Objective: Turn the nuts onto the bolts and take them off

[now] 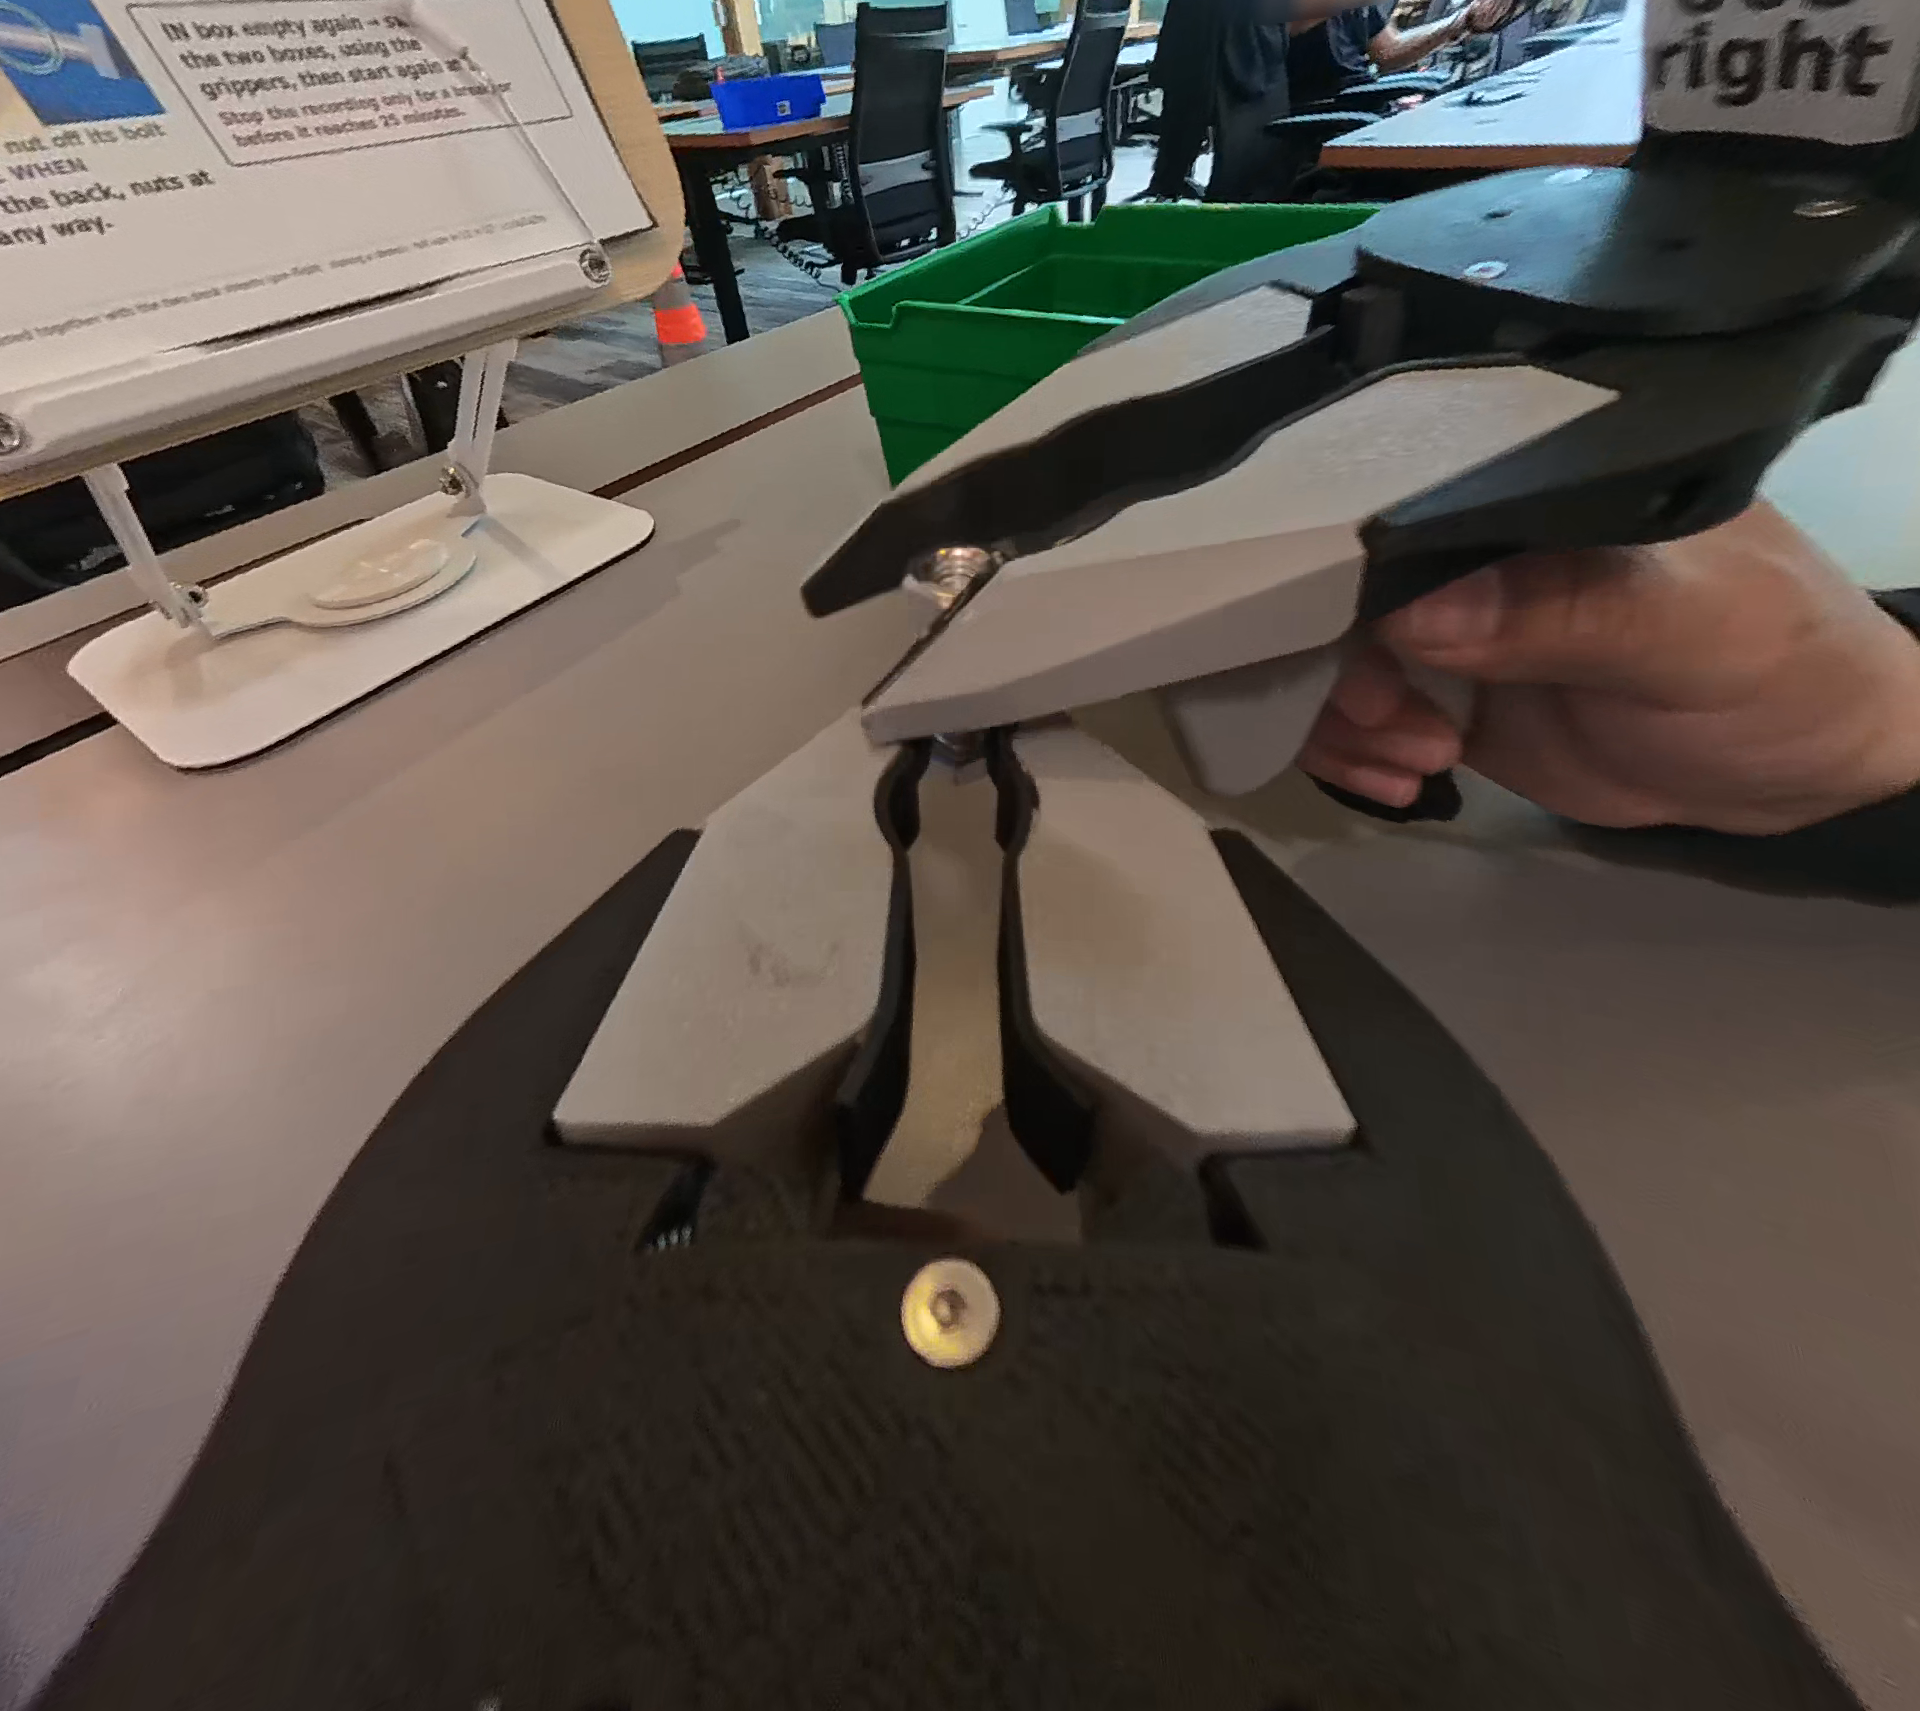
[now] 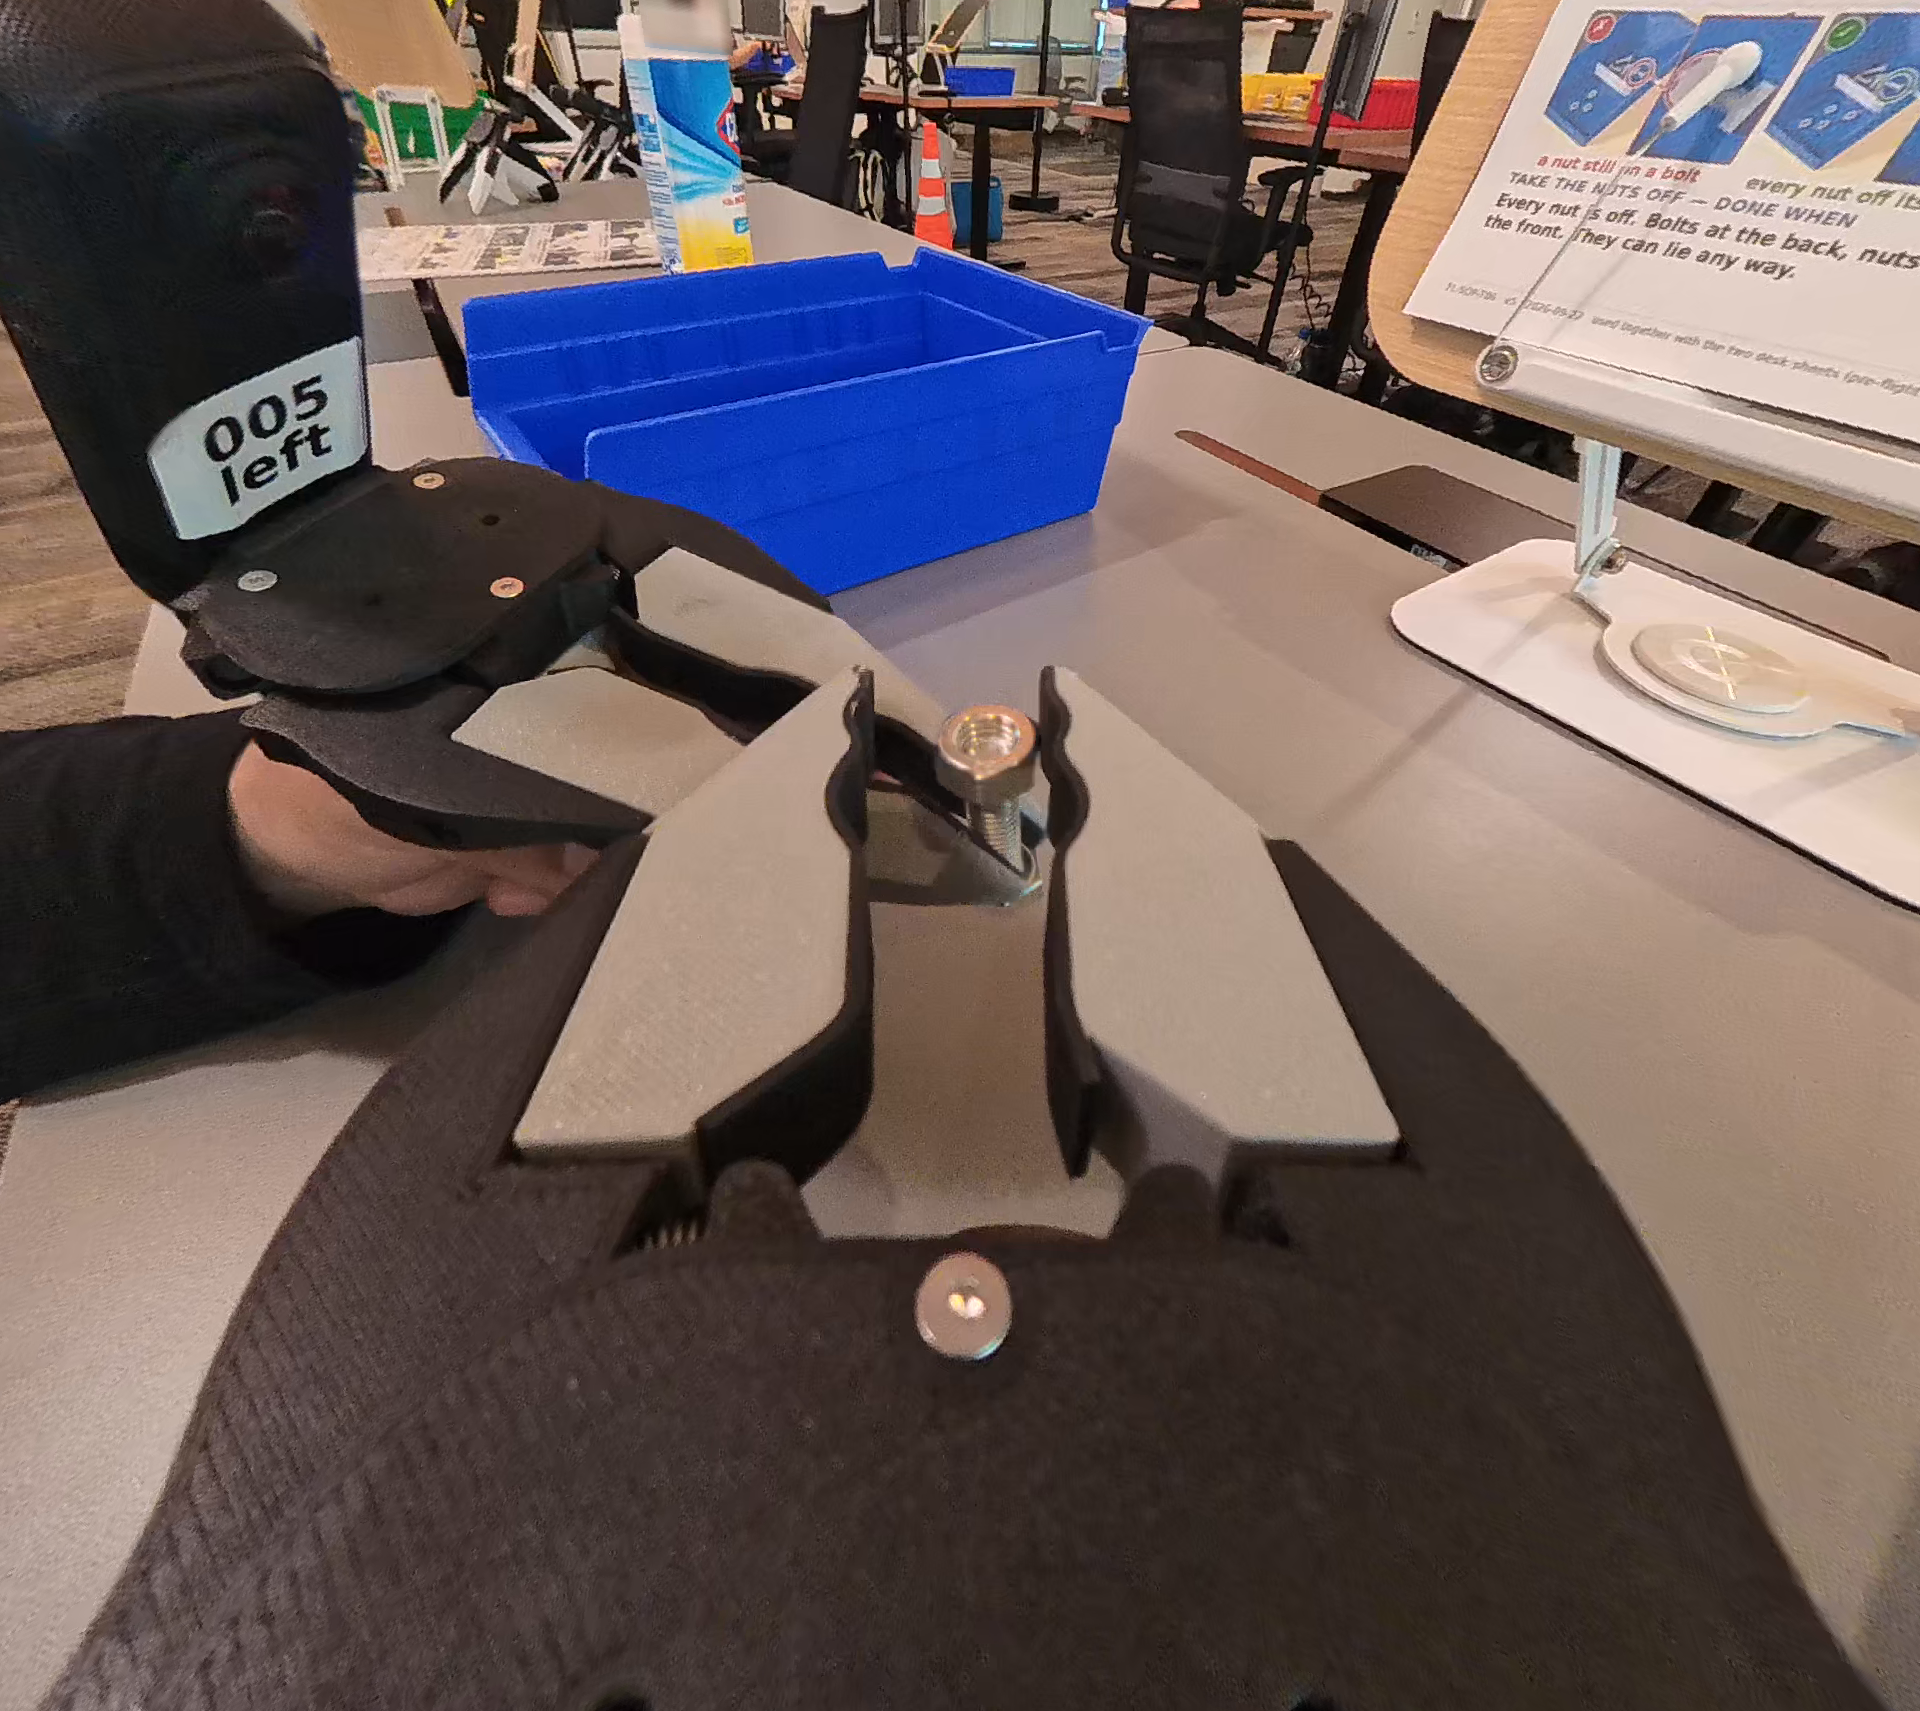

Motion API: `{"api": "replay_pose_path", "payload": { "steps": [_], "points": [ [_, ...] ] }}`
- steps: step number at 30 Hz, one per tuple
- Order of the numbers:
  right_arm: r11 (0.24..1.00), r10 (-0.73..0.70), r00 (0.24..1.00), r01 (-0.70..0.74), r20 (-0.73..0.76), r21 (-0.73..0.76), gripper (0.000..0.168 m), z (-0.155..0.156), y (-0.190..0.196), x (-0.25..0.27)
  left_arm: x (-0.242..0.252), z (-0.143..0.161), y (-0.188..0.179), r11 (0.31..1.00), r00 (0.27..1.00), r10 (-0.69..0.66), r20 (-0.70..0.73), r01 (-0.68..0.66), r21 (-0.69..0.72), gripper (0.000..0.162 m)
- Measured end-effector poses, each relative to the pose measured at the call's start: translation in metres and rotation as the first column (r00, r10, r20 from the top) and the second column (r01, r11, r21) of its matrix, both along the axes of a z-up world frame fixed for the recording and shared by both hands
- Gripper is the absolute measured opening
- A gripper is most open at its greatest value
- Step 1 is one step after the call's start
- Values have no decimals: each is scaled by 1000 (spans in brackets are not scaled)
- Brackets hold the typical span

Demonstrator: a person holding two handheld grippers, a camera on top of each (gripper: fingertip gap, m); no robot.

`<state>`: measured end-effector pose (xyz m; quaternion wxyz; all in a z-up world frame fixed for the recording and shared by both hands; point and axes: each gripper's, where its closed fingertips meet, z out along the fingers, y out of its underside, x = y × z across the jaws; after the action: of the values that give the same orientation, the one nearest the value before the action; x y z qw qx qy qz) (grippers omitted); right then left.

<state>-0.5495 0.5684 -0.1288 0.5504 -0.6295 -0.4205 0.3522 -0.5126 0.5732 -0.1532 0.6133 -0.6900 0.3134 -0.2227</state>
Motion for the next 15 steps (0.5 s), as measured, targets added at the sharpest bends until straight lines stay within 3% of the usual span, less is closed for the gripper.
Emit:
{"api": "replay_pose_path", "payload": {
  "steps": [4,15],
  "points": [
    [1000,1,1000,-1,-24,-7,16,4,-1,1,6,7,-6,999,999,-33,16,33,36,7],
    [1000,-6,1000,6,-14,-10,17,2,1,1,2,5,-2,1000,1000,-9,13,9,26,7]
  ]
}}
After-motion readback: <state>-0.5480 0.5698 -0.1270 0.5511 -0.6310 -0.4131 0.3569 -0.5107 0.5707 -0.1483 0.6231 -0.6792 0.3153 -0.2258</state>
